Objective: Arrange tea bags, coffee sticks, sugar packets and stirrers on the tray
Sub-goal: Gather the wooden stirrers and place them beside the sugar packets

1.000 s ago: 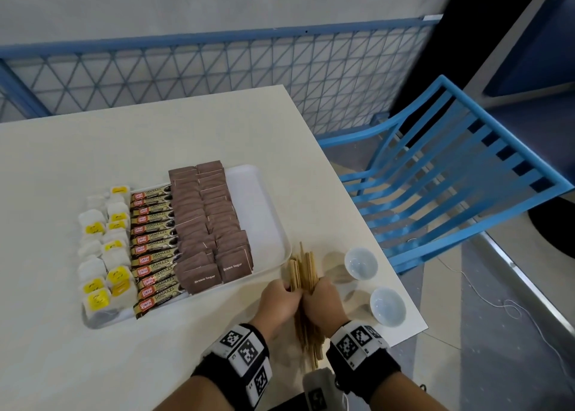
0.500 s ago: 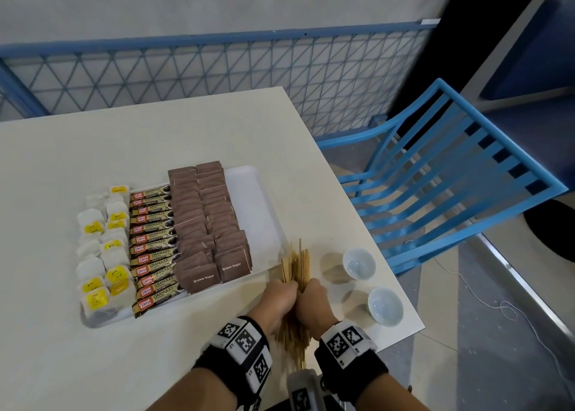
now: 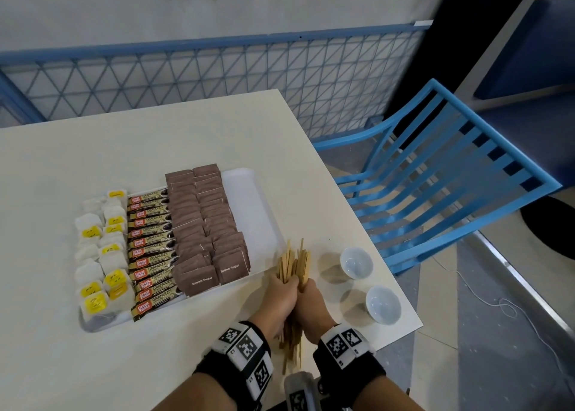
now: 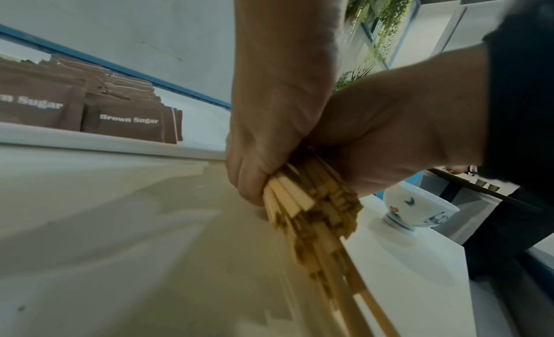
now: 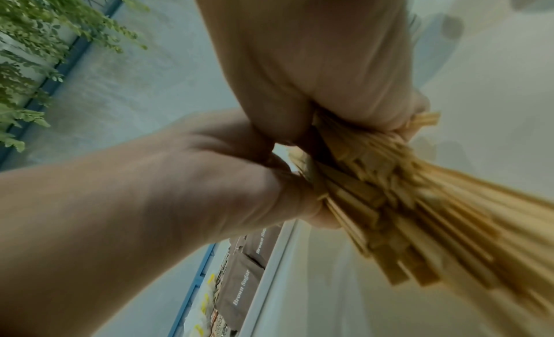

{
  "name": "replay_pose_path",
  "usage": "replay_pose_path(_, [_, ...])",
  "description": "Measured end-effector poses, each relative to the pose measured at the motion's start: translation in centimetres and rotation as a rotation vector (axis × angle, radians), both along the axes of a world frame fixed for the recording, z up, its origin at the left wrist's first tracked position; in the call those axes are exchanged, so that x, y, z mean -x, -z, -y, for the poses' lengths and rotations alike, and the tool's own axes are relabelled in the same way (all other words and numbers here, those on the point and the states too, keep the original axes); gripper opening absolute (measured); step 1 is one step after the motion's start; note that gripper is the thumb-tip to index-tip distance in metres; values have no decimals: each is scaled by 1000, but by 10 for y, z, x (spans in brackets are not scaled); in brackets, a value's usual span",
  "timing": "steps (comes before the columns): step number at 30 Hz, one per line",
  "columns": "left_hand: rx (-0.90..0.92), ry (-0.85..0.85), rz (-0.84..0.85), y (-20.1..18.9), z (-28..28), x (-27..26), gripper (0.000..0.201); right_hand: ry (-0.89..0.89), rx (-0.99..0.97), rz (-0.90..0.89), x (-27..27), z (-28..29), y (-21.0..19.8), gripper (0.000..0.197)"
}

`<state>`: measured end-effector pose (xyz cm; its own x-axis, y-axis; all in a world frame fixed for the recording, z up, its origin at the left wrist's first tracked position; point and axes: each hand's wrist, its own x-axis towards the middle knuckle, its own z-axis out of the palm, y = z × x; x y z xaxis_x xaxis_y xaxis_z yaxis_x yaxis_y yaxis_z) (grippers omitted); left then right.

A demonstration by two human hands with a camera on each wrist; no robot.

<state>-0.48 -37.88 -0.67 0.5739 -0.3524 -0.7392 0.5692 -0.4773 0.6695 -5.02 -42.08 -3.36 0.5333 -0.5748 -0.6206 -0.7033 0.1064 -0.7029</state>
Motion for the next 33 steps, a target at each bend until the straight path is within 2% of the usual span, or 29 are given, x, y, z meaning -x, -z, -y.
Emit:
replay_pose_path(2, [27,-13,-56,-1,-1,-1,43,-33,39,-44,0,1,1,27])
replay_pose_path(5, [63,-23,-159,-1,-2,-2,44,-238,217,-223,-1,2,3,33])
replay_pose_path(7, [68,-27,-170,1,-2,-3,45,-228,256,-202,-2,3,7,36])
replay_pose_path(9, [66,-15,-159,1,-1,-4,47,-388,347,-117,-3,-3,-8,40])
replay_pose_path(11, [48,-9,-150,1,0,-4,51,-550,443,-161,-6,-6,-3,66])
replay_pose_path(12, [38,-13,-148,2,0,-4,53,-818,555,-213,-8,-8,-9,68])
replay_pose_path(13, [28,-17,-144,1,1,-4,54,-937,663,-291,-11,-12,-14,58])
replay_pose_path(14, [16,-19,-145,1,1,-4,55,-1035,748,-477,-14,-9,-23,46])
replay_pose_path(15, [0,-21,-147,0,2,-4,57,-1045,831,-625,-17,-6,-27,40])
replay_pose_path(17, [-16,-25,-151,0,4,-3,58,-925,724,-830,-27,-15,-14,36])
replay_pose_path(19, [-26,-28,-150,0,5,-2,56,-909,774,-842,-33,-21,-7,35])
replay_pose_path(21, [-31,-26,-153,-2,6,1,55,-890,815,-791,-31,-19,-7,33])
replay_pose_path(24, [-88,-10,-98,0,7,3,62,-739,714,-712,-30,-23,-16,30])
replay_pose_path(29, [-37,-8,-115,-1,4,1,56,-766,652,-651,-29,-23,-29,30])
replay_pose_path(30, [-13,-13,-128,0,3,-1,60,-716,575,-642,-27,-20,-32,30])
replay_pose_path(31, [7,-23,-144,-2,1,-2,61,-587,422,-574,-25,-24,-32,31])
replay_pose_path(32, [23,-41,-146,-1,0,-5,57,-457,341,-464,-20,-23,-26,30])
replay_pose_path(33, [38,-73,-153,-4,-2,-7,51,-239,130,-277,-15,-21,-21,29])
